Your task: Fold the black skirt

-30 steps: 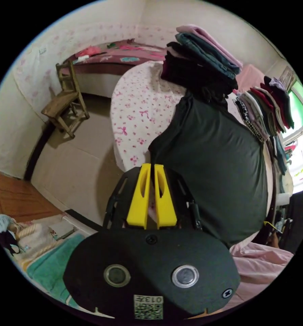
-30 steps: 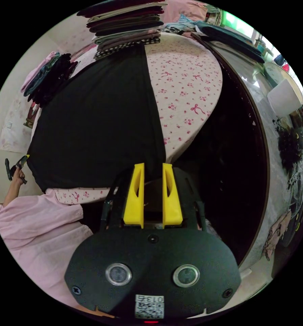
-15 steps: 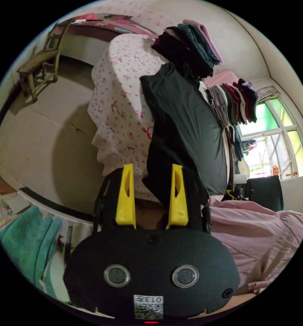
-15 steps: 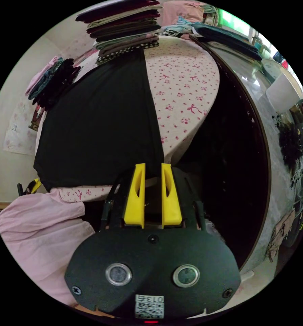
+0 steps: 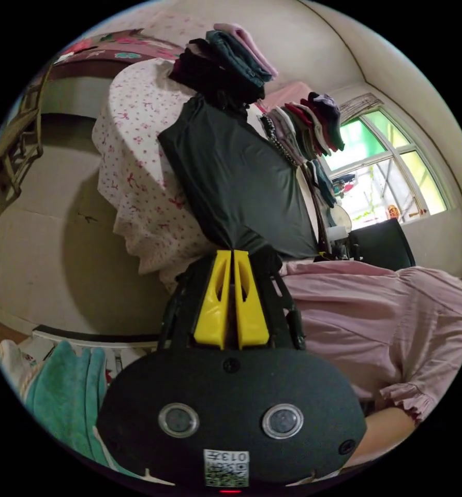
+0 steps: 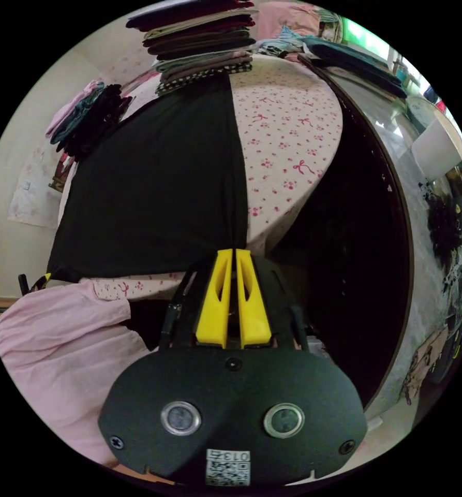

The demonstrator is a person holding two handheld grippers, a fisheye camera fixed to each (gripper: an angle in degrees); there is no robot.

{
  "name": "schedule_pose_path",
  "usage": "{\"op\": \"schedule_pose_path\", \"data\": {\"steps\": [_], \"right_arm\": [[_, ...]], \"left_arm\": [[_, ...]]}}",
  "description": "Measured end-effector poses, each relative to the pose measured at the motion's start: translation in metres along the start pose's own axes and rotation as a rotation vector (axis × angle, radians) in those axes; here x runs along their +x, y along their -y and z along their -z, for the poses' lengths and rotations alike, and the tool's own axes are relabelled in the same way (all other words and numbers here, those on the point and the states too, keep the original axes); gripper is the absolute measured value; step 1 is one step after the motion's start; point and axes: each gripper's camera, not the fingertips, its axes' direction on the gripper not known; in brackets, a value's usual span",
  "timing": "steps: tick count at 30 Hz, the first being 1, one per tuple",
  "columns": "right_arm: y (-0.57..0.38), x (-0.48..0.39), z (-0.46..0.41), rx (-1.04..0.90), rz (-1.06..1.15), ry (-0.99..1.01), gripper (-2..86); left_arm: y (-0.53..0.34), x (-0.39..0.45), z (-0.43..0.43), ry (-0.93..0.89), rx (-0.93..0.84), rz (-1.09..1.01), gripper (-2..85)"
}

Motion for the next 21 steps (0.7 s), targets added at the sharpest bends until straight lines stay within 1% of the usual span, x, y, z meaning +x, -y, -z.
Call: {"op": "schedule_pose_path", "data": {"steps": [3,5,8,11,13,14,16,19,21], "right_arm": [[-0.007,0.0,0.003,0.009,0.012,-0.016,1.3],[-0.009,0.003,0.0,-0.01,0.005,-0.008,1.2],[-0.01,0.004,0.0,-0.021,0.023,-0.023,1.4],[-0.015,0.005,0.001,-0.028,0.06,-0.042,2.3],[-0.021,0.009,0.005,-0.019,0.066,-0.044,3.3],[-0.025,0.014,0.008,-0.019,0.049,-0.059,4.0],[-0.033,0.028,0.02,0.03,0.011,-0.069,5.4],[-0.028,0.044,0.03,0.094,-0.022,-0.056,6.5],[-0.015,0.049,0.03,0.111,-0.022,-0.012,6.9]], "left_arm": [[0.006,0.008,-0.018,0.044,-0.031,0.05,0.0],[0.015,0.008,-0.038,0.104,-0.039,0.141,0.0],[0.029,0.017,-0.057,0.134,-0.06,0.232,0.1],[0.044,0.04,-0.058,0.197,-0.071,0.261,0.3],[0.052,0.058,-0.044,0.259,-0.032,0.288,0.6],[0.06,0.075,-0.032,0.308,0.017,0.288,0.8],[0.082,0.107,-0.022,0.374,0.049,0.235,1.1],[0.143,0.17,-0.044,0.449,-0.009,0.089,1.7],[0.188,0.213,-0.076,0.447,-0.057,-0.014,1.9]]}}
